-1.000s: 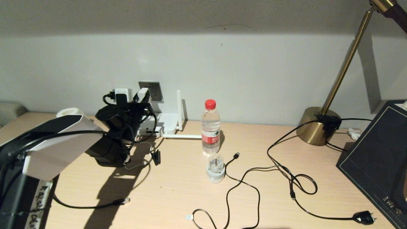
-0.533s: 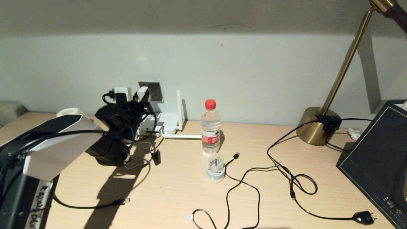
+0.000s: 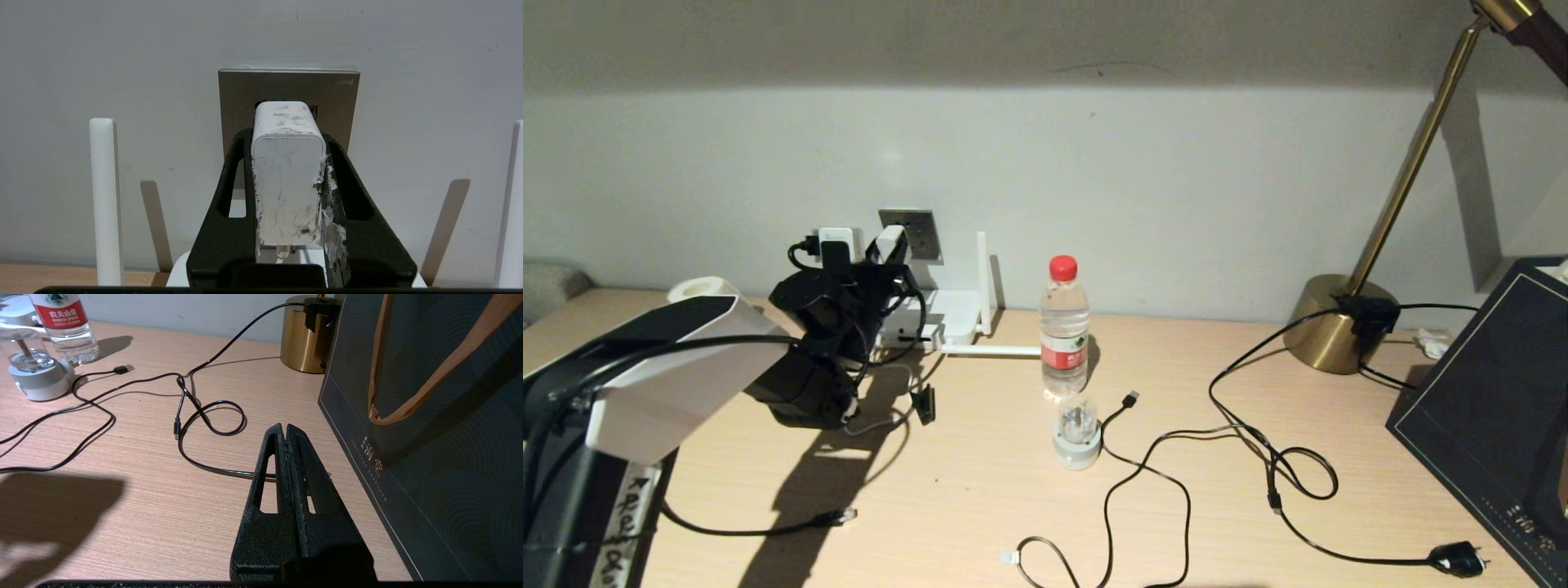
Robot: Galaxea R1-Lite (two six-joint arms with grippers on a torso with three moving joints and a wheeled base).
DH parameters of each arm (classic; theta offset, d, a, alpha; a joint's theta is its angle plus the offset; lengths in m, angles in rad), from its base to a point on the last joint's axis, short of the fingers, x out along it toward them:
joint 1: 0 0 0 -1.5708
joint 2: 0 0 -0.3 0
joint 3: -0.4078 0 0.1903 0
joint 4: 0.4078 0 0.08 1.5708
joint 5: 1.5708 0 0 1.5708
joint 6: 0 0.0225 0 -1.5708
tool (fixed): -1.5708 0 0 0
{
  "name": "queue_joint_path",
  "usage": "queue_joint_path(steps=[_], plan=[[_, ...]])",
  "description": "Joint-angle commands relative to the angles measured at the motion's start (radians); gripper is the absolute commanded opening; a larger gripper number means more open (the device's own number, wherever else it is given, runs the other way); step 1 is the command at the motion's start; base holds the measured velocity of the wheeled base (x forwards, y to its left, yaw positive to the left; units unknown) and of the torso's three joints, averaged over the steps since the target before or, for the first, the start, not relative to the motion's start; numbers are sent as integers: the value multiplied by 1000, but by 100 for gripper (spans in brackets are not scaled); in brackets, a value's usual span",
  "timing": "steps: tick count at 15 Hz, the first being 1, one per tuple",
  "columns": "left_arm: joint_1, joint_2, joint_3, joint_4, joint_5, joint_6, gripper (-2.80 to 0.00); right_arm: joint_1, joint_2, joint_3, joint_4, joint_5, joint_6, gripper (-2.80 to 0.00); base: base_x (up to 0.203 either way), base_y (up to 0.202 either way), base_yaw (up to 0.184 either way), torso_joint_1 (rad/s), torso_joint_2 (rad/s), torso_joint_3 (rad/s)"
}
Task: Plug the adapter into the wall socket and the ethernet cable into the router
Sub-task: Align plug and socket
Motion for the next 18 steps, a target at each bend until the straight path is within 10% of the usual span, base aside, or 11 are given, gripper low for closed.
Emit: queue_joint_path(steps=[1,18], plan=[[2,0,0,-8,1,1,-280,0,0,36,-1,0,-1,-280,0,0,0,0,0,0],[3,10,-34,15,-14,2,-280,0,0,36,-1,0,-1,-280,0,0,0,0,0,0]])
